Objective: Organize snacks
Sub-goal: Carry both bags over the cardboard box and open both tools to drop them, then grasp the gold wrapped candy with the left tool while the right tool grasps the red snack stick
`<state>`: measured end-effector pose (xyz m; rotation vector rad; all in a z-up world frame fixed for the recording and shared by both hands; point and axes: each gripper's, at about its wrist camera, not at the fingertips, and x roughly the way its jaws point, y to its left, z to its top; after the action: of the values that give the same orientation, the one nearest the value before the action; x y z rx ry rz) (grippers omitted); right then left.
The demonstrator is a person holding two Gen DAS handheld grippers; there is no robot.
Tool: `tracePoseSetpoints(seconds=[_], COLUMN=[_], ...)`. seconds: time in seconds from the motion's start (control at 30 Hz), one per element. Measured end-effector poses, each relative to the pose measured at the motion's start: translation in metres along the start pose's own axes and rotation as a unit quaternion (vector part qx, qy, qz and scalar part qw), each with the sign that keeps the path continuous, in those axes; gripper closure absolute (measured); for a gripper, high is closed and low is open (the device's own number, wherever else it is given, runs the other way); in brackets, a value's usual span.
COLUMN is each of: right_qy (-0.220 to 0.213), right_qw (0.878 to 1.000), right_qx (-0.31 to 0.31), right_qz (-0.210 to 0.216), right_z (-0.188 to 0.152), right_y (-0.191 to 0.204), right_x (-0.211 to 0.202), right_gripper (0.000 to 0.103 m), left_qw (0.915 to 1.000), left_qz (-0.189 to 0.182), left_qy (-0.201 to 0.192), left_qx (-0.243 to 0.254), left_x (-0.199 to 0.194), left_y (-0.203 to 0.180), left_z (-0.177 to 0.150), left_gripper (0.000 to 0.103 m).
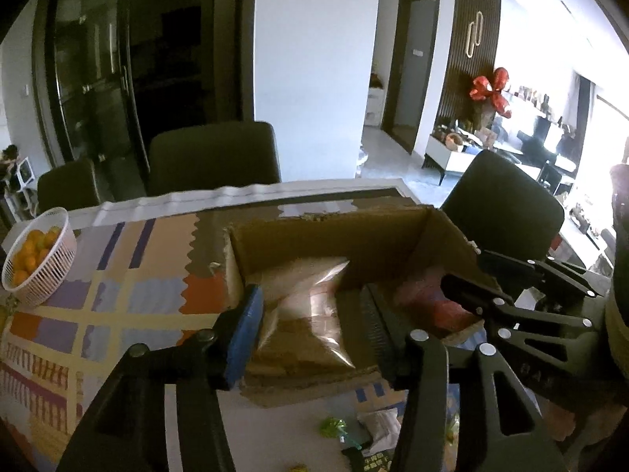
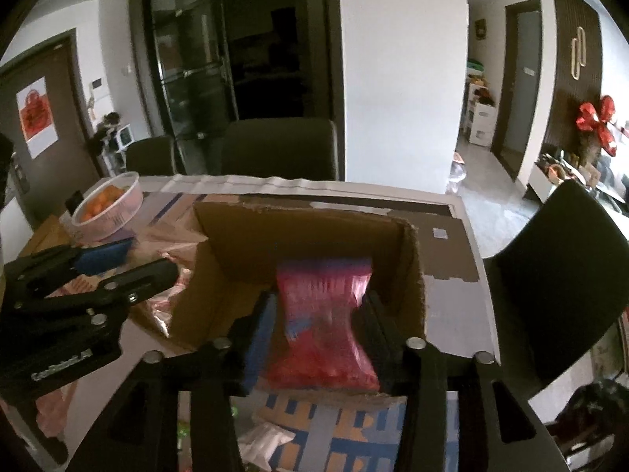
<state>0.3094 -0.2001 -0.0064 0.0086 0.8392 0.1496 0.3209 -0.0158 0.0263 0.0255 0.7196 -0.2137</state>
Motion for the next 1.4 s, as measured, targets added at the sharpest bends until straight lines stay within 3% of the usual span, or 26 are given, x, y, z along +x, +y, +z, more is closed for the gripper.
tracePoseSetpoints(seconds=[0.07, 0.33, 0.7, 1.1, 1.4], right_qy=[-0.001, -0.004, 0.012, 0.048, 0.106], right_qw=[1.000, 1.000, 1.000, 0.998, 0.993], right_qx=[-0.001, -0.010, -0.011, 0.015, 0.040], right_qz=[-0.005, 0.007, 0.027, 0.032, 0.032], right_z=[-0.001, -0.019, -0.061, -0.108, -0.145], right_y=[0.000, 0.010, 0.024, 0.029, 0.028], right_x=[-0.004, -0.034, -0.058, -0.063, -0.039], right_gripper=[0.050, 0.050, 0.050, 0.050, 0.050], left_qw=[0.9999, 0.9994, 0.9993, 0.9984, 0.9941], left_qz=[0.011, 0.022, 0.035, 0.026, 0.028], left_qy=[-0.007, -0.026, -0.014, 0.045, 0.097], left_qx=[0.006, 0.007, -0.001, -0.024, -0.039], left_x=[-0.010, -0.051, -0.084, -0.078, -0.060], left_y=[-0.002, -0.007, -0.011, -0.007, -0.002], left_z=[-0.005, -0.022, -0.067, -0.124, -0.165], left_gripper=[0.043, 0.040, 0.040, 0.040, 0.040])
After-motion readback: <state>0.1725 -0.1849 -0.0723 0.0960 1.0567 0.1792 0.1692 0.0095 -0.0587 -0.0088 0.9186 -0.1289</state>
